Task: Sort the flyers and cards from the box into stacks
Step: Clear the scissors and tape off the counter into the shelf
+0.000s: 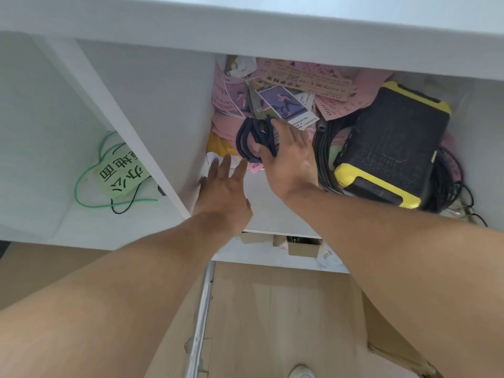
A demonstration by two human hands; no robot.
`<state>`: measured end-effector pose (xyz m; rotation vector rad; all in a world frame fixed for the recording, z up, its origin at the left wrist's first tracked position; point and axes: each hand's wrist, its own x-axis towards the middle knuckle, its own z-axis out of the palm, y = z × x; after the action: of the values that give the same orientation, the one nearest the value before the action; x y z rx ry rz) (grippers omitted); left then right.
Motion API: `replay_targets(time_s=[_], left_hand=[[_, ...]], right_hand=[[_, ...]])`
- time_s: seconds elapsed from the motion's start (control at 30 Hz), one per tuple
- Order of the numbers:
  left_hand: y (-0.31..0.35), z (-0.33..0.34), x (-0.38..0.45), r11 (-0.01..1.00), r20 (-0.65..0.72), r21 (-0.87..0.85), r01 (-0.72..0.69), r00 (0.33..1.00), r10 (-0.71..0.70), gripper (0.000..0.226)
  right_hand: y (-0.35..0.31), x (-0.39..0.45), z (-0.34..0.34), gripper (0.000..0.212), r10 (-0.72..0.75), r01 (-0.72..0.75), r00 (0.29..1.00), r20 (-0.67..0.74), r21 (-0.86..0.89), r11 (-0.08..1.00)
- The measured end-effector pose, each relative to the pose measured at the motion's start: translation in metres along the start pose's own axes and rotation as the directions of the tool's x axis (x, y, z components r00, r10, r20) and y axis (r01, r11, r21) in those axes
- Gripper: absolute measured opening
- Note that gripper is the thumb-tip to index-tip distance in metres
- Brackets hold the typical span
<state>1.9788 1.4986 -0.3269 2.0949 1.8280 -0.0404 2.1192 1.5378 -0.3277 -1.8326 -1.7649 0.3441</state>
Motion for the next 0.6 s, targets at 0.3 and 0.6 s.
replay_targets(time_s=[0.3, 0.6], left_hand=[[0.007, -0.031, -0.045, 0.996, 0.074, -0.088, -0.024, 0.997, 0.031, 0.077], [0.01, -0.137, -0.201, 0.977, 0.135, -0.202, -0.062, 0.987, 0.091, 0.069]], right_hand=[[0.003, -0.056, -0.056, 0.066, 0.043, 0.02, 0.954, 0.298, -0.205, 0.979], [-0.094, -0.185, -0.169, 0.061, 0.204, -0.128, 0.877, 0.434, -0.198, 0.972]])
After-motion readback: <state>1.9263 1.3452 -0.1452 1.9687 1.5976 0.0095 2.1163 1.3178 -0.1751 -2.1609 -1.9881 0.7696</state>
